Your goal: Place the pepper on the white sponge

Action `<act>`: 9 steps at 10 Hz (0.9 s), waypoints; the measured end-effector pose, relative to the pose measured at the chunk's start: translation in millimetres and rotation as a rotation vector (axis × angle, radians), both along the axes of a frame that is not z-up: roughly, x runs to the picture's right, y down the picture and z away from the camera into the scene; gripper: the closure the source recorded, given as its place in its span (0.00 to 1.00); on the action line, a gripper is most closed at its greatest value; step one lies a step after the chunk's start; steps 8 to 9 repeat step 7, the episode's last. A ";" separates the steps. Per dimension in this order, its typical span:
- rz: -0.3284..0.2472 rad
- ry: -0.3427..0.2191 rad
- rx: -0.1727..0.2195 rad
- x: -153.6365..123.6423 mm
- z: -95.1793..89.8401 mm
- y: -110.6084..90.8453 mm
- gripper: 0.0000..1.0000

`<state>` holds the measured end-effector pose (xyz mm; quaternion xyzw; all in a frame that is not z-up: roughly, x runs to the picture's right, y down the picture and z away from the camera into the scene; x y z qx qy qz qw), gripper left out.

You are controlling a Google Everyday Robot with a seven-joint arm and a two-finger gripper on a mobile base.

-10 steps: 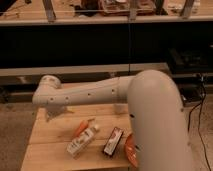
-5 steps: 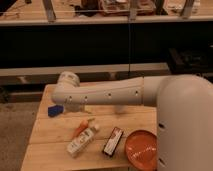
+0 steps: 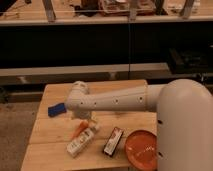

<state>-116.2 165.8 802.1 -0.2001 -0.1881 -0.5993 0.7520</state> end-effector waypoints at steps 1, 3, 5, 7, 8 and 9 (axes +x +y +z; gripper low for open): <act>0.025 -0.004 -0.010 3.5 5.9 6.9 0.25; 0.029 -0.030 -0.004 7.3 12.5 9.8 0.25; -0.040 -0.096 0.001 2.2 22.7 9.6 0.25; -0.115 -0.157 -0.028 -8.4 33.0 10.7 0.25; -0.115 -0.157 -0.028 -8.4 33.0 10.7 0.25; -0.115 -0.157 -0.028 -8.4 33.0 10.7 0.25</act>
